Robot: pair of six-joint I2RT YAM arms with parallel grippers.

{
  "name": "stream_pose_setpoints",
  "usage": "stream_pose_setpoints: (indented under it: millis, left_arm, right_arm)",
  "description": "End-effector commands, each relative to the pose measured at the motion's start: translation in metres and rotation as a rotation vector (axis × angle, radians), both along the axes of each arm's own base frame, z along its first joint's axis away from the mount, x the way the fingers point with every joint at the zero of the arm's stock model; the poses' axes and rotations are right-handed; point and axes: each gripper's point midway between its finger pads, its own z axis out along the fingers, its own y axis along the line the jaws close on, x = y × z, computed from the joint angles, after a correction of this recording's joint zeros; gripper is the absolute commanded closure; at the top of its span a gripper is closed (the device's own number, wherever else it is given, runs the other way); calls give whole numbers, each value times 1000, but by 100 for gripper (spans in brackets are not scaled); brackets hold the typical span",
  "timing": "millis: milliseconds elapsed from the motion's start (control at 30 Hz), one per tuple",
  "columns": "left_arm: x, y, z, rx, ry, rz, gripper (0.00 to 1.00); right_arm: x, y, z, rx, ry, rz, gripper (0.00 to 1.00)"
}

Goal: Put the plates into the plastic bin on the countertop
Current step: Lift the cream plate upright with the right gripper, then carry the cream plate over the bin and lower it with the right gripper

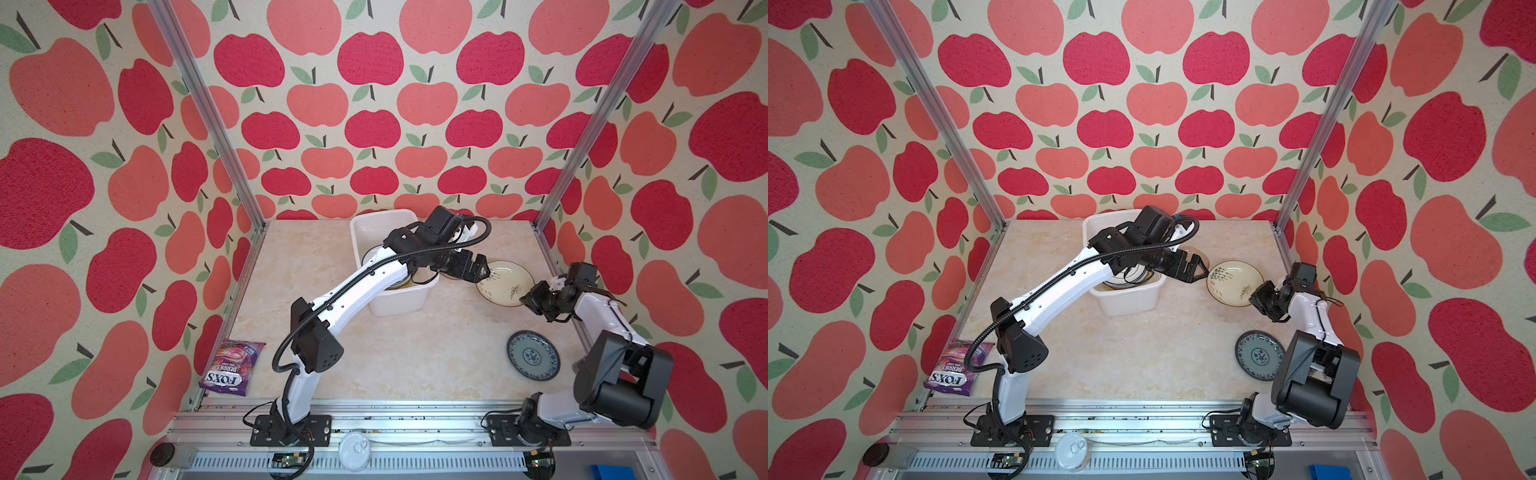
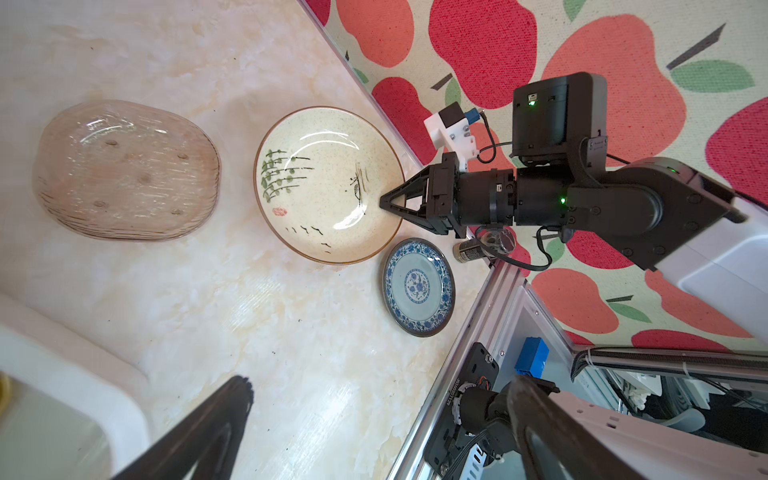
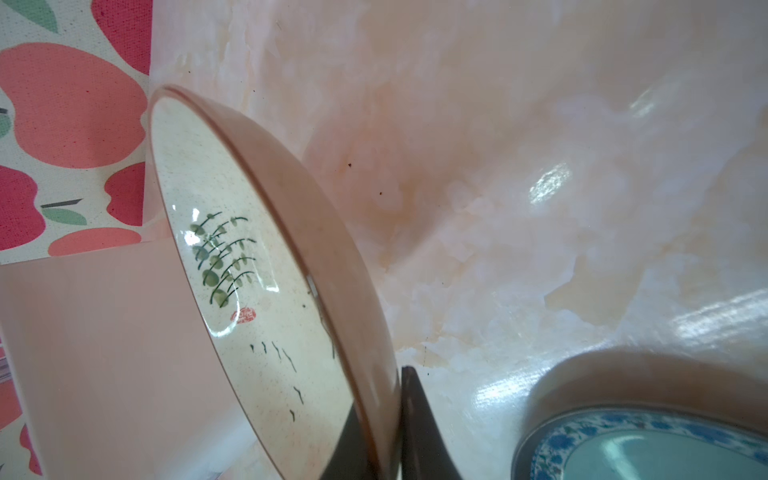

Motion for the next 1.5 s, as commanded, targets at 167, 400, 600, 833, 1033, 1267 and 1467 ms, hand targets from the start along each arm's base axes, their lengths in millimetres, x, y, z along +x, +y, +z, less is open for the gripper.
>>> stream_pose_setpoints:
  millis: [167, 400, 600, 833, 1033, 1267, 1467]
  left_arm:
    - [-3, 57, 45, -6, -105, 145, 1]
    - [-8, 135, 49, -37, -130, 335, 1]
    - [-17, 211, 45, -55, -155, 492, 1]
    - [-26, 283, 25, -13, -141, 655, 1]
    - [-33, 313, 16, -45, -113, 735, 1]
    - [-37, 323, 15, -58, -114, 751, 1]
    - [-38, 327, 19, -78, -120, 760, 1]
  right_arm:
    - [15, 40, 107, -12, -182, 82, 100]
    - [16, 95, 163, 10, -248, 146, 100]
    - [20, 152, 195, 29, -280, 215, 100]
    - [31, 223, 217, 27, -293, 306, 100]
    - [44, 277, 213, 61, -260, 291, 100]
    - [57, 324, 195, 78, -221, 230, 100]
    - [65, 346, 178, 74, -202, 173, 100]
